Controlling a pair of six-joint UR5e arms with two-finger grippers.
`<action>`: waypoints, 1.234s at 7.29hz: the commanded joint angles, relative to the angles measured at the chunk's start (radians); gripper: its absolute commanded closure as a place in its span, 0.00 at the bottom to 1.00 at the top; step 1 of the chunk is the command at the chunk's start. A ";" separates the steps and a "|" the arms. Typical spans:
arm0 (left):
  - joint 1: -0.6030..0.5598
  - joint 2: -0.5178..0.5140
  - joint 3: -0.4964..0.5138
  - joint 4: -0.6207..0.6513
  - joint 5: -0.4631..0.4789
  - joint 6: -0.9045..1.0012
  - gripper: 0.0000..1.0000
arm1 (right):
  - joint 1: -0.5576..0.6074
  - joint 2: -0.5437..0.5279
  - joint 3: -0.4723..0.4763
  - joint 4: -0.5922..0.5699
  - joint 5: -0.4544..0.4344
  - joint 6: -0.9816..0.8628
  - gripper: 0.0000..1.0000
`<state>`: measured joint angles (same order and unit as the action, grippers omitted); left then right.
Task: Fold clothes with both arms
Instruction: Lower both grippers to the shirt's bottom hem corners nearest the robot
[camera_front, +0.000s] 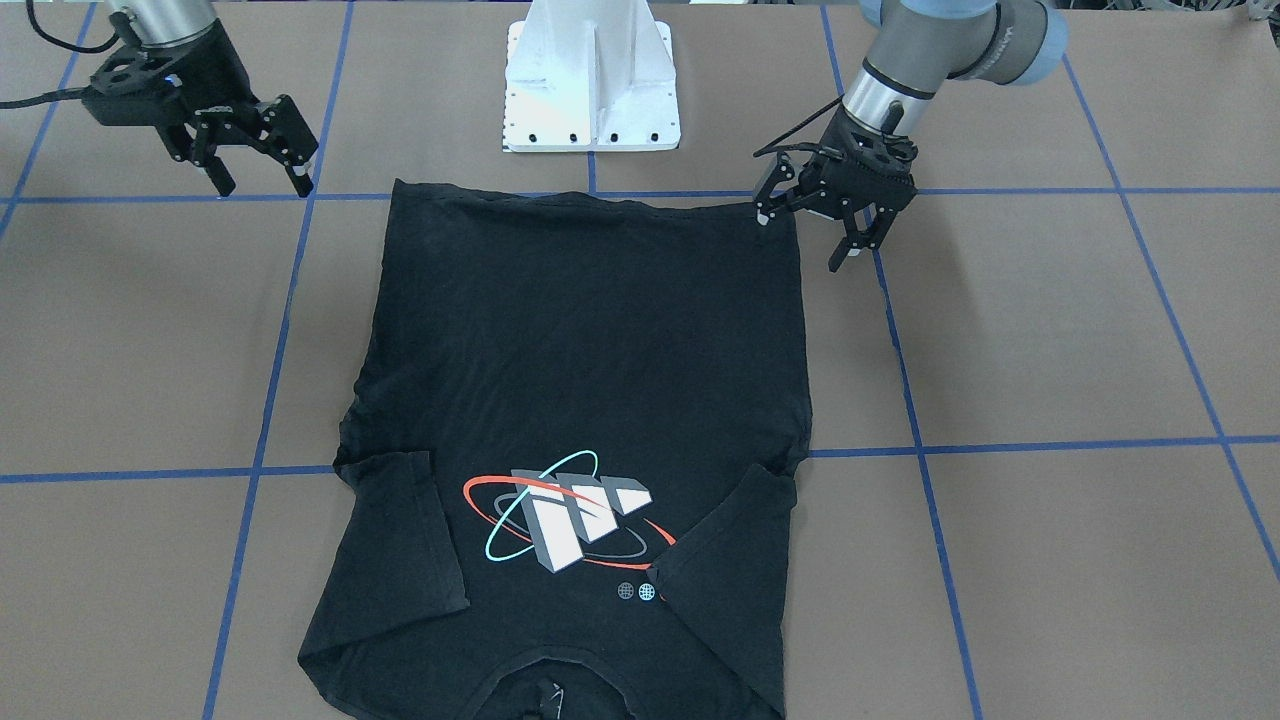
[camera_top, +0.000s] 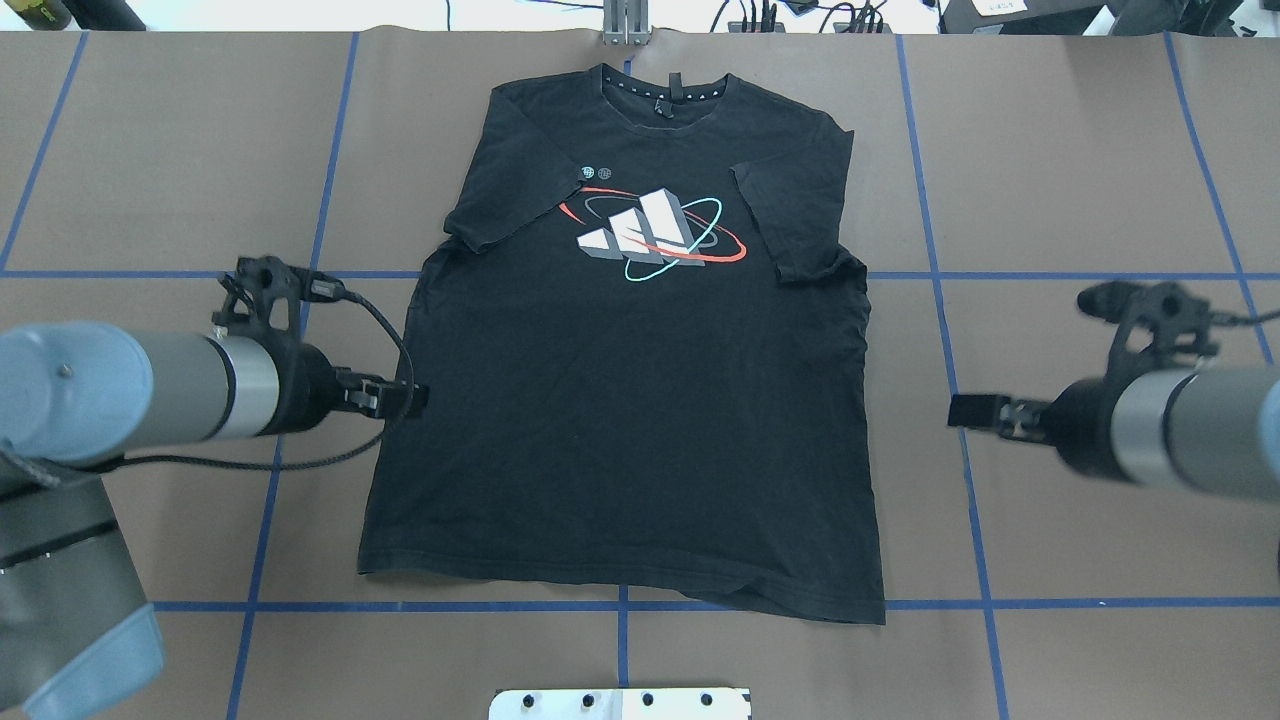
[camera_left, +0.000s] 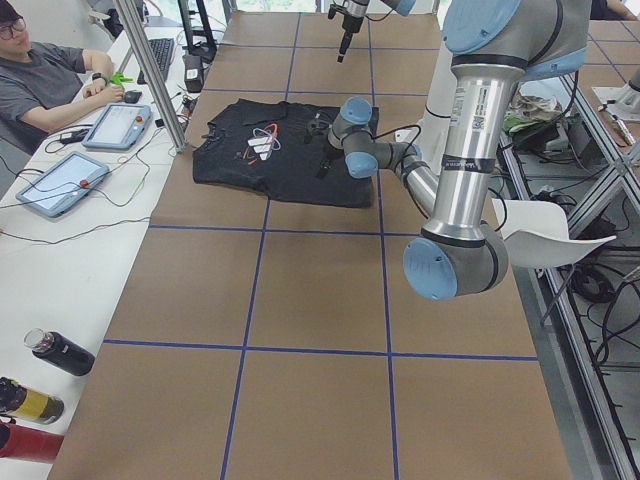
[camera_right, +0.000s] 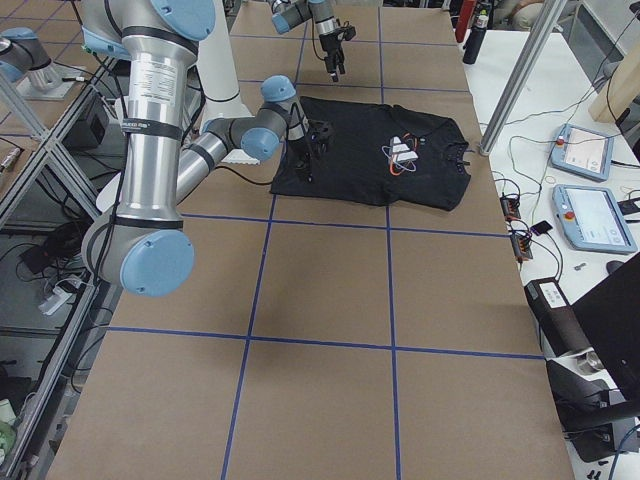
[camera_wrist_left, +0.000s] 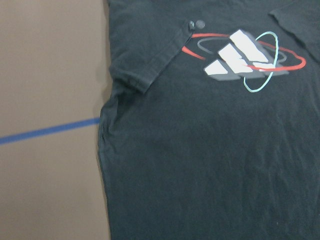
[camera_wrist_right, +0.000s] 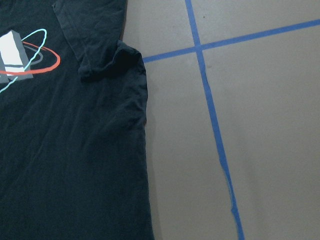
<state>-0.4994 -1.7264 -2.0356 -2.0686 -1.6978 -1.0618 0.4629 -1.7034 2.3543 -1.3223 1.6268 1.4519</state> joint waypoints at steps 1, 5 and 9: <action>0.073 0.046 -0.002 -0.001 0.018 -0.050 0.00 | -0.188 -0.002 0.002 -0.001 -0.181 0.105 0.00; 0.182 0.131 0.014 -0.045 0.081 -0.090 0.00 | -0.205 0.002 -0.004 -0.002 -0.216 0.107 0.00; 0.231 0.129 0.032 -0.045 0.081 -0.138 0.26 | -0.205 0.007 -0.006 -0.002 -0.216 0.107 0.00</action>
<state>-0.2855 -1.5971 -2.0097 -2.1137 -1.6166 -1.1810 0.2578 -1.6975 2.3487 -1.3238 1.4114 1.5580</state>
